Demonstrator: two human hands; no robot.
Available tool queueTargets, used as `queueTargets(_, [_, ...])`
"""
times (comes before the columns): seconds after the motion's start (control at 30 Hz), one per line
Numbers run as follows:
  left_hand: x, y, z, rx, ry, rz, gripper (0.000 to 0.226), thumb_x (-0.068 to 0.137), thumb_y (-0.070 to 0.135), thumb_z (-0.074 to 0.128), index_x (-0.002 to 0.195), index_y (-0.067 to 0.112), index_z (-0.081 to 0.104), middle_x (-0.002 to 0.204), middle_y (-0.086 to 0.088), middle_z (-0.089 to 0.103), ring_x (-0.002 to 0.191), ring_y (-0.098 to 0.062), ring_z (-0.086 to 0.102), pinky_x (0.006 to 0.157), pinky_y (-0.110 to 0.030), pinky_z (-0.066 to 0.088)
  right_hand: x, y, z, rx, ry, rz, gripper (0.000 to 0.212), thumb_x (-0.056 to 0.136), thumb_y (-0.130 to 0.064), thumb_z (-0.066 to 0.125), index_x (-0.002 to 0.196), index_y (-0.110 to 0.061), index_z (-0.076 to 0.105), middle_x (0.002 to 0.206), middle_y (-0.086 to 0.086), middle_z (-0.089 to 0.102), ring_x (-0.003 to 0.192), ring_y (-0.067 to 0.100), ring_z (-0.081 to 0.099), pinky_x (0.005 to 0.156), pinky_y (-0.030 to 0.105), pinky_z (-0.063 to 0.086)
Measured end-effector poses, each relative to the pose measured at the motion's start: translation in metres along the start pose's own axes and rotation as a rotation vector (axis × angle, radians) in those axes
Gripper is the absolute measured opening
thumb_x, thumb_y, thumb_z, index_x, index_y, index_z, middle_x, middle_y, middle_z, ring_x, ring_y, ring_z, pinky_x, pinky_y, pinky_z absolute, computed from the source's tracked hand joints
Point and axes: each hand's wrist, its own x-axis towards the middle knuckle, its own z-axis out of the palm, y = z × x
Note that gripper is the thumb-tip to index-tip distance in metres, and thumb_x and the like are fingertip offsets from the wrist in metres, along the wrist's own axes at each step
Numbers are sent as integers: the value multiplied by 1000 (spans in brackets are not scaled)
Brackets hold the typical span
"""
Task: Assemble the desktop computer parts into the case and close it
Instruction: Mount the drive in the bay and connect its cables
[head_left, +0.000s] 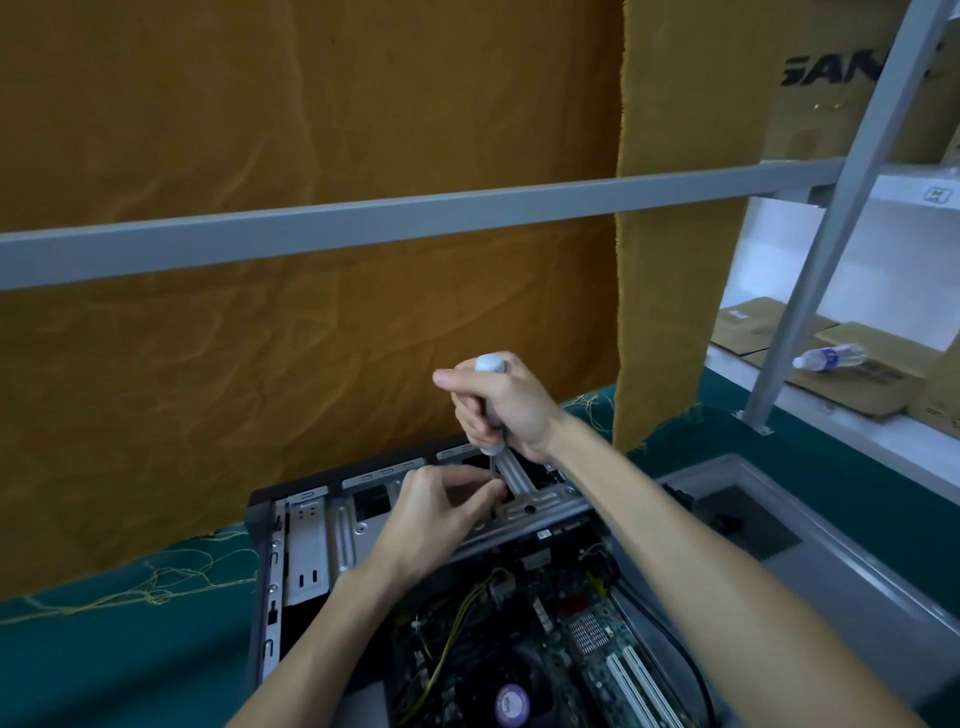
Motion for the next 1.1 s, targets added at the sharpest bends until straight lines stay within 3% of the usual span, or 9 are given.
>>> queueTargets(0.1, [-1,-2,-1,117,-73,20,16,95,37,67,101,28,78,87,17,75,78,-1,69,71,-27,55,-1,13,15,5,234,-142,47,95,-4,59,53,-2,38,39,2,33,30,15,26,37,18,23])
queueTargets(0.2, [-1,-2,-2,260,-137,85,12,91,31,68,100,27,74,98,19,68,91,0,58,78,-22,46,-6,18,24,-13,392,-227,46,91,-3,59,52,-2,34,42,0,29,33,14,24,39,18,22])
queueTargets(0.3, [-3,-1,-4,328,-156,82,21,89,29,66,108,25,73,109,13,64,95,-4,48,84,-19,38,-8,17,27,-54,475,-250,55,93,0,59,47,-17,32,43,-1,29,38,17,25,42,22,22])
queueTargets(0.47, [-6,4,-6,335,-166,109,22,86,17,61,102,22,76,109,8,68,93,1,46,86,-12,32,-6,19,32,-114,529,-258,52,92,-5,60,48,-16,36,44,1,34,42,21,29,46,28,25])
queueTargets(0.6, [-6,3,-6,332,-163,99,26,87,19,62,108,23,77,109,10,68,93,6,45,87,-8,31,-10,15,22,-45,382,-228,50,94,-3,60,50,-14,38,41,-1,35,33,15,29,39,20,25])
queueTargets(0.73, [-6,5,-5,315,-171,97,24,85,16,61,102,21,78,106,8,70,91,7,47,89,-15,33,-11,19,30,-107,433,-267,49,91,-4,62,50,-17,38,44,-2,33,41,19,29,43,26,24])
queueTargets(0.87, [-7,7,-5,316,-182,70,25,87,15,59,103,24,76,104,13,67,96,-6,52,92,-25,40,-11,7,28,-187,28,-166,40,92,-14,73,61,-10,48,47,-1,42,39,14,36,41,23,32])
queueTargets(0.93, [-6,5,-4,328,-156,41,29,91,12,57,111,22,75,108,12,66,100,-10,54,92,-29,43,-9,-9,15,-141,-59,-114,33,93,-12,73,68,-11,52,49,1,46,40,17,39,44,26,34])
queueTargets(1.1, [-2,2,7,327,-35,21,32,101,12,48,125,23,68,119,11,57,113,-16,51,96,-32,44,-3,-55,-35,139,-7,-163,15,88,-10,69,93,-12,56,66,0,55,53,13,50,51,26,46])
